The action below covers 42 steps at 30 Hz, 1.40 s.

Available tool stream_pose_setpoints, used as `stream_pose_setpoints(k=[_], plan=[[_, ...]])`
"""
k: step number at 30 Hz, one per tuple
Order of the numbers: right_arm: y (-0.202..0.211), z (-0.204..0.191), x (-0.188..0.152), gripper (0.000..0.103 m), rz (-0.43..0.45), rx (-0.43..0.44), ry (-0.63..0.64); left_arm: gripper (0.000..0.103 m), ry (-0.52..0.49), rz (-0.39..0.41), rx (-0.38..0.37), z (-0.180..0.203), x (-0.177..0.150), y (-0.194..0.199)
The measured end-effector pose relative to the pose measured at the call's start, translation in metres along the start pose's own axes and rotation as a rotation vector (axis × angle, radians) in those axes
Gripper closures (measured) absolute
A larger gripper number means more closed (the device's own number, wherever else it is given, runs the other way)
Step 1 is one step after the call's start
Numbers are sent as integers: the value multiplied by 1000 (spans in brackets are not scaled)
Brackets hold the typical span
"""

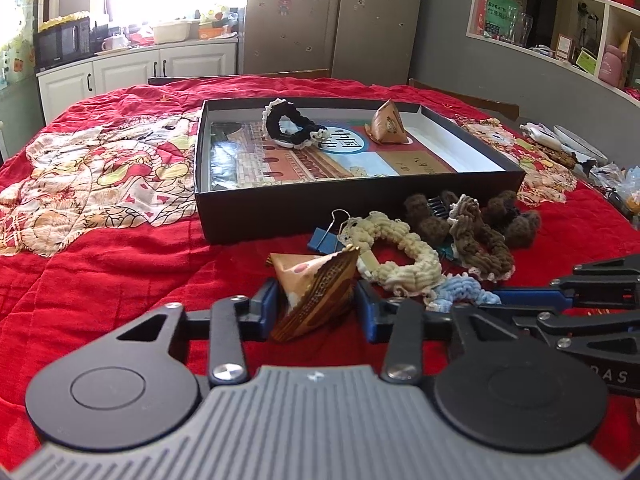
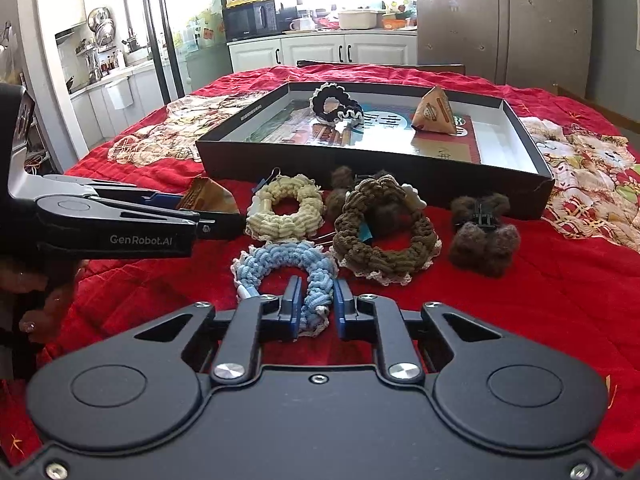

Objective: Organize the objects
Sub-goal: 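Grasp blue-white scrunchie with right tool while left tool grasps another paper triangle, then carry blue scrunchie in right tool while left tool carries triangle into box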

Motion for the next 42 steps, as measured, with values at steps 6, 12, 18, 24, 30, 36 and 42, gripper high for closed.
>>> stream_pose_setpoints(k=[6, 12, 18, 24, 30, 36, 42], plan=[[1, -1, 0, 91, 5, 4, 6, 63, 2, 0, 0, 0, 0, 1], [5, -3, 1, 93, 16, 11, 26, 65, 5, 4, 1, -1, 0, 4], [13, -9, 6, 93, 51, 3, 87, 67, 15, 19, -1, -3, 5, 11], [26, -11, 16, 93, 100, -2, 113, 67, 18, 42, -9, -2, 11, 19], [42, -12, 36, 93, 157, -17, 147, 67, 26, 74, -13, -1, 27, 27], [52, -8, 64, 93, 211, -35, 174, 67, 37, 106, 8, -5, 49, 32], [52, 4, 101, 93, 258, -62, 170, 67, 49, 117, 13, -8, 74, 26]])
Point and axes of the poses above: each gripper's, at about its wrist camera, not at the fingertips, and y roughly against the way its jaws point, z to its right, x to its top, the point moved 9 cm from there along -y, roughly the way its jaws point, and after that the axes turned 9 degrees about x, right-handed, at the moved point
